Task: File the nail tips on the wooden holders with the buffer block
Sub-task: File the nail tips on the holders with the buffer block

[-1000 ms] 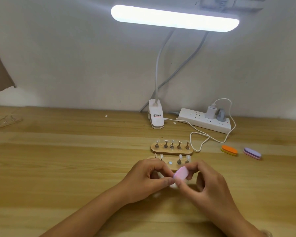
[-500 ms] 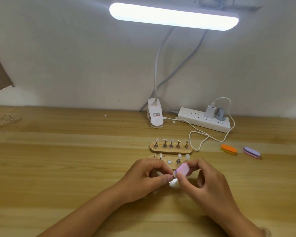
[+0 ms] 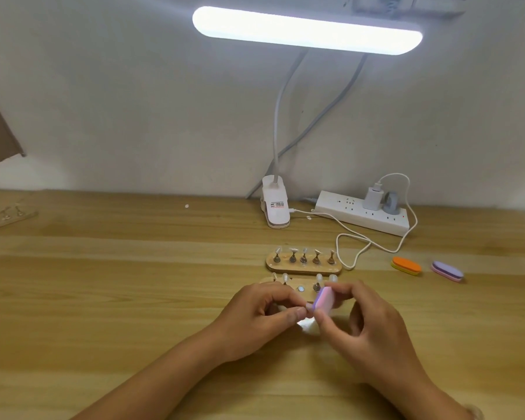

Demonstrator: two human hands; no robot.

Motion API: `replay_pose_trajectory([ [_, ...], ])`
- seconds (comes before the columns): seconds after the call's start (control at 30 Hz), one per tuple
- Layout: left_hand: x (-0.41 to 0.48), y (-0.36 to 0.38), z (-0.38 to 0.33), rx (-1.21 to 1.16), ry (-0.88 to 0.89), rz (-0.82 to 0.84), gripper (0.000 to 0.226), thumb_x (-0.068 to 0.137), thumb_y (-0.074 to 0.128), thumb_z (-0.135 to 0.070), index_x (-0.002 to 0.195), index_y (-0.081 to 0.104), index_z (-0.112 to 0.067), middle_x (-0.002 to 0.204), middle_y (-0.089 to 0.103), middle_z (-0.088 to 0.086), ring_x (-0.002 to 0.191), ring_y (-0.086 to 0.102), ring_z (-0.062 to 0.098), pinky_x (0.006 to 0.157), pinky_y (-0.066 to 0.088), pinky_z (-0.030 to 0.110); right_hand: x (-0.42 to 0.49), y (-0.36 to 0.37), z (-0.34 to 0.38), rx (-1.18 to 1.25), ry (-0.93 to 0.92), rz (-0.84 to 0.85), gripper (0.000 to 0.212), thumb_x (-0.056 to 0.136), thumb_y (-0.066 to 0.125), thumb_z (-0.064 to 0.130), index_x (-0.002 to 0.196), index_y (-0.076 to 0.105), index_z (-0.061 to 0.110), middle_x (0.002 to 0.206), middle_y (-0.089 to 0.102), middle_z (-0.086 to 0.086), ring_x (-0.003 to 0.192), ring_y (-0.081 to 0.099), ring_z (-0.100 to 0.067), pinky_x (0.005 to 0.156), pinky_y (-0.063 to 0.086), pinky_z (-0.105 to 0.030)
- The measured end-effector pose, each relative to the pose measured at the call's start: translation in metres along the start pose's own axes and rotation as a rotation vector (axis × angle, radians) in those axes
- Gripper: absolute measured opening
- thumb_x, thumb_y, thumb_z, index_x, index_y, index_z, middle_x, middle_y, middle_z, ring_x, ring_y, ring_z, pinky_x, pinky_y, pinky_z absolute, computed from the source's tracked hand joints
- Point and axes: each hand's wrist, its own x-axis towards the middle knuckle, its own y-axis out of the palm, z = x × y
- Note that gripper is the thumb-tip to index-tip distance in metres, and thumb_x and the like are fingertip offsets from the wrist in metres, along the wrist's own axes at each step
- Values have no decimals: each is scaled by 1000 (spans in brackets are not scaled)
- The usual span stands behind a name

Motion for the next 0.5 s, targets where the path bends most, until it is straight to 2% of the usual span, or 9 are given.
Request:
replay_pose_trajectory([
  [0.13, 0, -1, -1, 39, 14, -1, 14, 90, 66, -21, 98, 77, -24, 81, 64, -27, 75, 54, -5, 67, 37, 13, -6, 3, 7, -55, -126, 109, 33, 73, 68, 46, 102, 63, 32, 86, 60, 21, 52, 48, 0, 49, 36, -13],
  [0.27, 0, 0, -1, 42, 5, 6, 10, 91, 68, -19, 95, 77, -19, 78, 63, -26, 73, 54, -6, 66, 36, 11, 0, 0, 0, -16, -45, 13, 28, 71, 73, 39, 97, 62, 34, 86, 62, 18, 56, 50, -3, 51, 36, -13],
  [0.4, 0, 0, -1, 45, -12, 11, 12, 89, 66, -23, 96, 77, -22, 80, 63, -22, 74, 53, -3, 67, 38, 18, -5, 4, 5, -57, -144, 98, 33, 72, 68, 44, 102, 62, 32, 87, 59, 19, 55, 48, 1, 49, 36, -12],
  [0.5, -1, 1, -2, 40, -12, 14, 10, 90, 68, -24, 93, 77, -24, 78, 62, -23, 71, 53, -3, 66, 37, 14, 0, 1, 0, -14, -49, 8, 29, 71, 75, 36, 97, 63, 31, 85, 60, 19, 59, 51, -1, 52, 34, -10],
])
